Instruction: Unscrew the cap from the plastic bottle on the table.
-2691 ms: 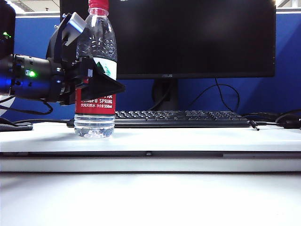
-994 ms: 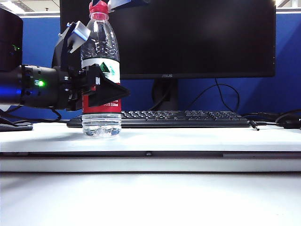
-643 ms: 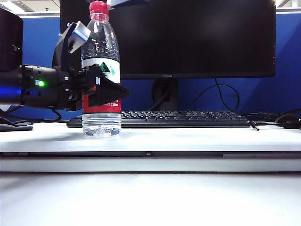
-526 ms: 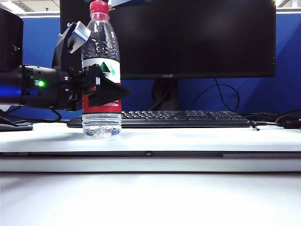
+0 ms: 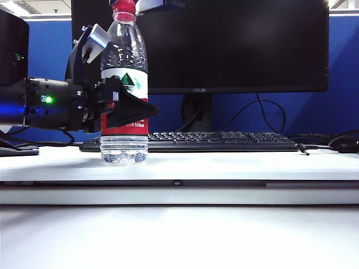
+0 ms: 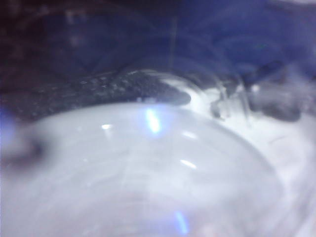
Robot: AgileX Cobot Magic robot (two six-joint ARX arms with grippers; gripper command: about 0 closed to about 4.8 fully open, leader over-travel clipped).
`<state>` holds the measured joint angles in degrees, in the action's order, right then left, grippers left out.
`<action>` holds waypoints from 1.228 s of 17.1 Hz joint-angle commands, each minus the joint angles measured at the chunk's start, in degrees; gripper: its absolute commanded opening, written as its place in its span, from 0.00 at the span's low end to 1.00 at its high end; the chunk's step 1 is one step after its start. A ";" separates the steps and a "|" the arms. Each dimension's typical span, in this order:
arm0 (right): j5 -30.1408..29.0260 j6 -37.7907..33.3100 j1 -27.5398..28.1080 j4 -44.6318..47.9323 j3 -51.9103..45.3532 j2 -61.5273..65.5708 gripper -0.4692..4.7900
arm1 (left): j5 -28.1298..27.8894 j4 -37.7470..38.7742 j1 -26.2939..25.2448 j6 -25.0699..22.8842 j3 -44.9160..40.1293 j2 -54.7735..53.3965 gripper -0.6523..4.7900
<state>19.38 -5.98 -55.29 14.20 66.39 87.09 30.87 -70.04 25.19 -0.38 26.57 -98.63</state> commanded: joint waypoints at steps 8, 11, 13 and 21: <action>-6.12 0.28 0.70 -0.92 0.17 0.46 0.36 | 1.51 3.06 0.07 0.20 -0.22 -0.39 0.72; -16.76 2.75 3.98 -5.16 0.17 -0.07 0.36 | 1.53 3.06 0.07 0.17 -0.24 -0.39 0.72; -26.62 3.50 6.60 -6.60 0.17 -0.44 0.36 | 1.55 3.06 0.07 0.17 -0.22 -0.39 0.72; -56.28 7.65 15.78 -8.92 0.17 -0.50 0.36 | 1.55 3.06 0.07 0.20 -0.22 -0.39 0.72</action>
<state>-31.18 1.39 -39.40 8.14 66.78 86.37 32.71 -69.63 25.19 -0.71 26.50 -98.67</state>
